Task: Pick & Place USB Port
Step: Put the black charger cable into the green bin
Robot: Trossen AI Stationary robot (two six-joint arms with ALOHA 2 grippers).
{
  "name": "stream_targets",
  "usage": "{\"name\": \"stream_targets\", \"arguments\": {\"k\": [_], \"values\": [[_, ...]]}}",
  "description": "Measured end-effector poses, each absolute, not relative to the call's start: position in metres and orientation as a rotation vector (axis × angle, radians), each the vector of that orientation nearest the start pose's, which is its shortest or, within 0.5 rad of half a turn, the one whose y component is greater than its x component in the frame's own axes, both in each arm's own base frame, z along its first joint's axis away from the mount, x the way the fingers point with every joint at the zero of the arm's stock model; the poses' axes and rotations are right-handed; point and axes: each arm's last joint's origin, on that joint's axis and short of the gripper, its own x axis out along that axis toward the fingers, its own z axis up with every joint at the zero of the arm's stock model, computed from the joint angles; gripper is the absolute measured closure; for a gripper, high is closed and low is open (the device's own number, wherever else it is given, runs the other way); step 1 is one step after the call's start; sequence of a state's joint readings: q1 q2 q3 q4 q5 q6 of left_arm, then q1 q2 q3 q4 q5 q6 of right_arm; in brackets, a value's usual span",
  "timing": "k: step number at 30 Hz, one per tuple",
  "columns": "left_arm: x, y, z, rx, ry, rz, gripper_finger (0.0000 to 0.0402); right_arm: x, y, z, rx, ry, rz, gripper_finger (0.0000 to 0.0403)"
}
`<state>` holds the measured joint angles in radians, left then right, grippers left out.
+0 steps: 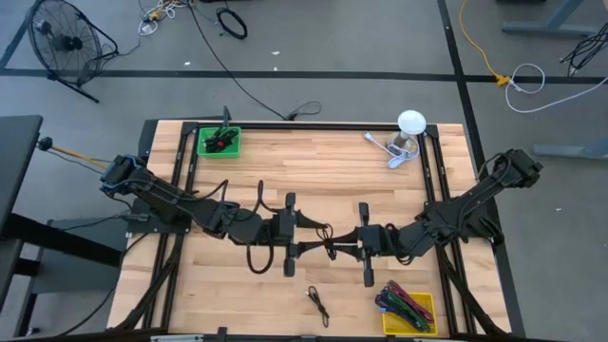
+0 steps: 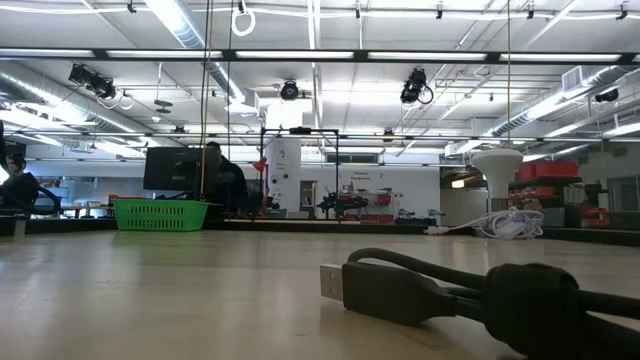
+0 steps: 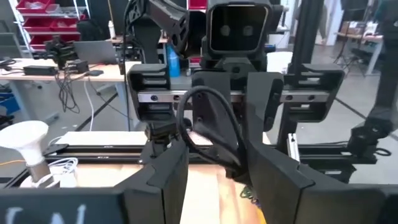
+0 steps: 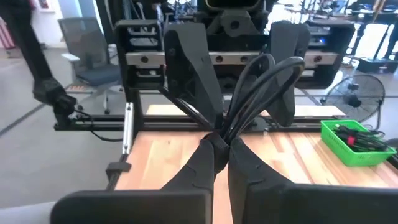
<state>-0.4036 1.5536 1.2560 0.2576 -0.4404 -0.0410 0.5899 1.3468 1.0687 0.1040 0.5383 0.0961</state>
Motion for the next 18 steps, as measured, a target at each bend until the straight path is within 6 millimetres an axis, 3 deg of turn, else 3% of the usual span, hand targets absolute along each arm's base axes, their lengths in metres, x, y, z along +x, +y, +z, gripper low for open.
{"name": "stream_targets", "arguments": {"k": [8, 11, 15, 18], "values": [[0.3376, -0.1291, 0.3511, -0.033, 0.017, 0.043, 0.0247, 0.2602, 0.1581, 0.3353, -0.004, 0.148, 0.024, 0.0392], [0.3376, -0.1293, 0.3511, -0.031, 0.017, 0.04, 0.0291, 0.2601, 0.1583, 0.3347, -0.006, 0.153, 0.026, 0.0392], [0.3378, -0.1298, 0.35, 0.001, 0.028, 0.006, 0.0382, 0.2614, 0.1589, 0.332, -0.015, 0.165, 0.02, 0.0392], [0.338, -0.1294, 0.3496, -0.006, 0.033, -0.001, 0.039, 0.2629, 0.1598, 0.3303, -0.016, 0.167, 0.018, 0.0388]]}}
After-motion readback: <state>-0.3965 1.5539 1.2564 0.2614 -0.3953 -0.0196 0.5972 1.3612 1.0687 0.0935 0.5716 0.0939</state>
